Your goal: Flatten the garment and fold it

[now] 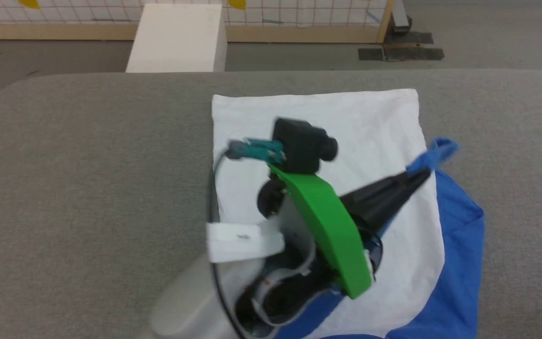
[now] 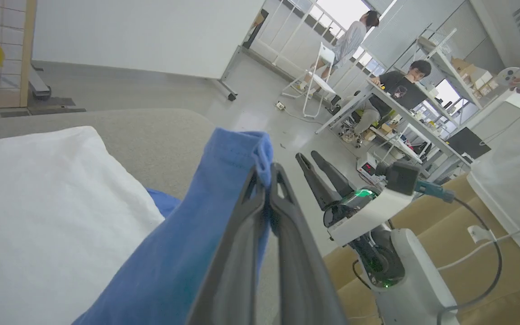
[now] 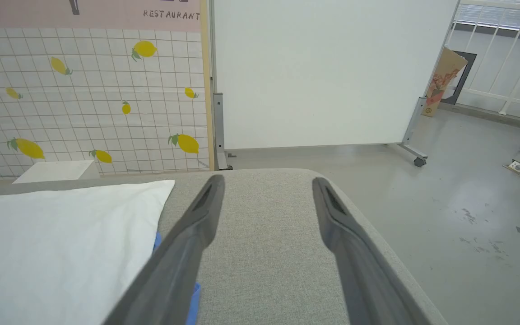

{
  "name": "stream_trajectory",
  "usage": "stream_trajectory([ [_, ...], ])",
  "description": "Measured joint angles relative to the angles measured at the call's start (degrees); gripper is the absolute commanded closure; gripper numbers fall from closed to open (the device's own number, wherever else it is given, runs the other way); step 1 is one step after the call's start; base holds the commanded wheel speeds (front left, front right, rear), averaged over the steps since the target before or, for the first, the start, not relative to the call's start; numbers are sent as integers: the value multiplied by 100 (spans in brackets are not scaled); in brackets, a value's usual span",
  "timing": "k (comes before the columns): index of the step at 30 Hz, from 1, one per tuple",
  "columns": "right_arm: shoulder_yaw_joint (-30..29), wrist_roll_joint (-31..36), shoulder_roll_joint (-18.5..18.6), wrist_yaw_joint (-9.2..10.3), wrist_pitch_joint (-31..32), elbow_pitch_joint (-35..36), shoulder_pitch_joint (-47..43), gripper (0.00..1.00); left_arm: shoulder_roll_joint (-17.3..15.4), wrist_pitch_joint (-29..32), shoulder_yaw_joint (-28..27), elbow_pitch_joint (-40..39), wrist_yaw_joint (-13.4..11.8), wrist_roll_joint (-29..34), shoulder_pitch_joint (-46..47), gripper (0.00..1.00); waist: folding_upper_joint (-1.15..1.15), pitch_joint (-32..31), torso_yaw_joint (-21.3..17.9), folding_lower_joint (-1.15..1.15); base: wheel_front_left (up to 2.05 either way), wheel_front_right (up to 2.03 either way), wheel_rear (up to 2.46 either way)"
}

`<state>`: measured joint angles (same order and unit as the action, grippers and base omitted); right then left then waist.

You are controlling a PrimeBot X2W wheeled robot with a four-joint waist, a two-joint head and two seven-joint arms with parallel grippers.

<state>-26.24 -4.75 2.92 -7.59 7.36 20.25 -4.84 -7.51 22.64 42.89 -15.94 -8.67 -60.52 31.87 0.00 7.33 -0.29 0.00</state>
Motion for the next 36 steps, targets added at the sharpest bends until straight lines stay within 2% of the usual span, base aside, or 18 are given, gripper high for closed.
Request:
stream_trajectory([
  [3,-1,-67,1,0,-37,-78,16,0,227,-371,387,832,252,164,-174,100,0,110,-158,0,0,0,0],
  [8,125,-142,0,0,-99,-247,26,0,385,-872,926,2250,554,326,-327,100,0,269,-424,0,0,0,0],
  [11,221,-156,0,0,-156,-348,41,0,430,-1174,1196,3039,611,495,-295,100,0,360,-573,0,0,0,0],
  [14,359,-187,0,0,-191,-455,74,0,431,-1443,1443,3591,564,458,-210,100,0,440,-716,0,0,0,0],
  [15,407,-188,0,1,-199,-487,95,0,434,-1523,1557,3742,511,421,-171,93,0,467,-764,0,0,0,0],
  [17,464,-187,0,0,-215,-535,141,0,437,-1629,1774,3956,450,314,-96,46,0,511,-840,0,0,0,0],
  [18,481,-187,1,0,-232,-558,152,0,436,-1702,1878,4041,427,232,-63,0,0,531,-877,0,0,0,0],
  [21,506,-185,0,0,-234,-623,157,0,437,-1969,2079,4140,330,-26,36,0,0,553,-940,0,0,0,0],
  [25,469,-145,1,0,-232,-632,152,0,444,-2346,2219,4073,318,-321,276,0,0,498,-896,0,0,0,0],
  [31,428,-105,1,0,-140,-569,85,0,417,-3143,1906,3890,348,-346,697,0,0,272,-701,0,0,0,0],
  [34,488,-83,1,0,-78,-541,-12,0,68,-3572,1561,3688,124,-23,825,0,0,146,-574,0,0,0,0],
  [36,531,-88,0,0,-62,-535,-53,0,-382,-3696,1189,3390,-124,248,799,0,0,62,-482,0,0,0,0],
])
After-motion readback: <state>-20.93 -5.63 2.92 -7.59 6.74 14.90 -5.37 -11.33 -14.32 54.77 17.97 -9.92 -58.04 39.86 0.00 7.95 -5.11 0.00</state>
